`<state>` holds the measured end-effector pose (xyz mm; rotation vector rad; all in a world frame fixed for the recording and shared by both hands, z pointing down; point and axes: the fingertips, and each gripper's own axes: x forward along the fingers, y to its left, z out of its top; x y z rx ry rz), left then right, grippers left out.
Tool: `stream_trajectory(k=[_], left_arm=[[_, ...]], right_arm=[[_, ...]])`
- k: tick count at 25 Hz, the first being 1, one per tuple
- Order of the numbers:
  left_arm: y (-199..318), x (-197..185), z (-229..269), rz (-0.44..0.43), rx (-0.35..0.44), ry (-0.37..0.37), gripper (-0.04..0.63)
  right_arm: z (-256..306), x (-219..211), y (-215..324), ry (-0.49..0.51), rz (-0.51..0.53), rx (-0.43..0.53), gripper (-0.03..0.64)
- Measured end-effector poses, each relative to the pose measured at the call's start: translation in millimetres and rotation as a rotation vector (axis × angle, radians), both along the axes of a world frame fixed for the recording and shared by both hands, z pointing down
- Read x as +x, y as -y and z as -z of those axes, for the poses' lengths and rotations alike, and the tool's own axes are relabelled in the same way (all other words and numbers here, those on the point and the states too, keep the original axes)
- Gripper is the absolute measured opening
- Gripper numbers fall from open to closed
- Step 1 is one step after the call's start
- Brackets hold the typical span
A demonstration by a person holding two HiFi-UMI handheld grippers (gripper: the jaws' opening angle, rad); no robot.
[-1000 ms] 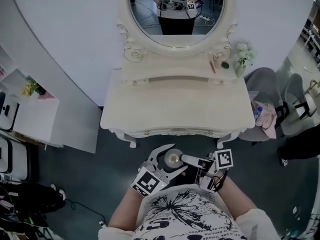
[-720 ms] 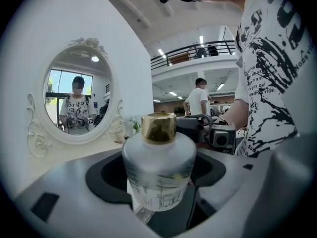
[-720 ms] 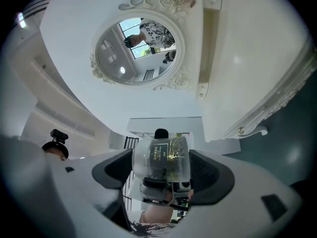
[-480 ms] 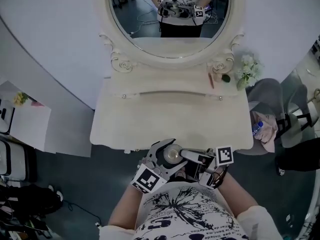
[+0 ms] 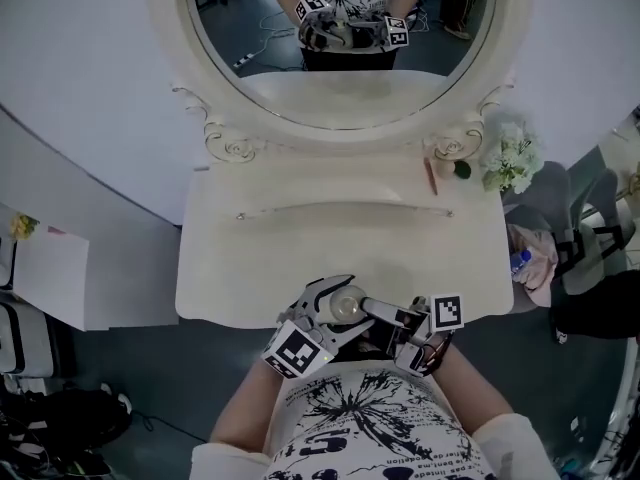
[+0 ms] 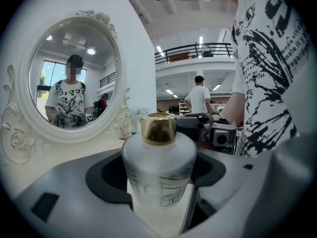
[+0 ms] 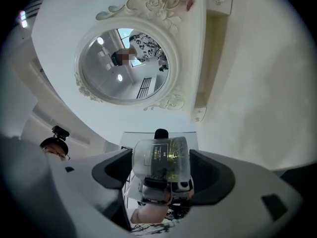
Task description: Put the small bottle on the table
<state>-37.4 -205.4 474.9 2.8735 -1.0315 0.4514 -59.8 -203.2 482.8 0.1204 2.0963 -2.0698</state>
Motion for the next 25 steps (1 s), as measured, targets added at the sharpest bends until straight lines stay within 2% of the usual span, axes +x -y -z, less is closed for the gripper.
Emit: stream_trajectory(k=[6, 9, 12, 18, 22, 25], left_arm=[[31, -21, -28, -0.033, -0.027, -0.003, 0.35], [40, -29, -49, -0.045, -0.045, 0.028, 0.35], [43, -34, -69, -0.069, -0.069, 0.053, 0.35], [52, -43, -112, -0.101, -0.113, 0.107, 0.351], [57, -44, -129, -0.115, -0.137, 0.11, 0.35], [60, -44, -140, -0.125, -0.153, 0.118, 0.351]], right_arm=[[-28, -20, 31, -0.032, -0.067, -0.026, 0.368], [-50, -24, 42, -0.099, -0.086, -0.017, 0.37], [-68, -28, 47, -0.161, -0.079, 0.001, 0.37], [-112, -31, 56, -0.308, -0.075, -0.031, 0.368], [-128, -31, 60, -0.345, -0.074, -0.068, 0.366], [-133, -31, 63, -0.355, -0.079, -0.086, 0.331]])
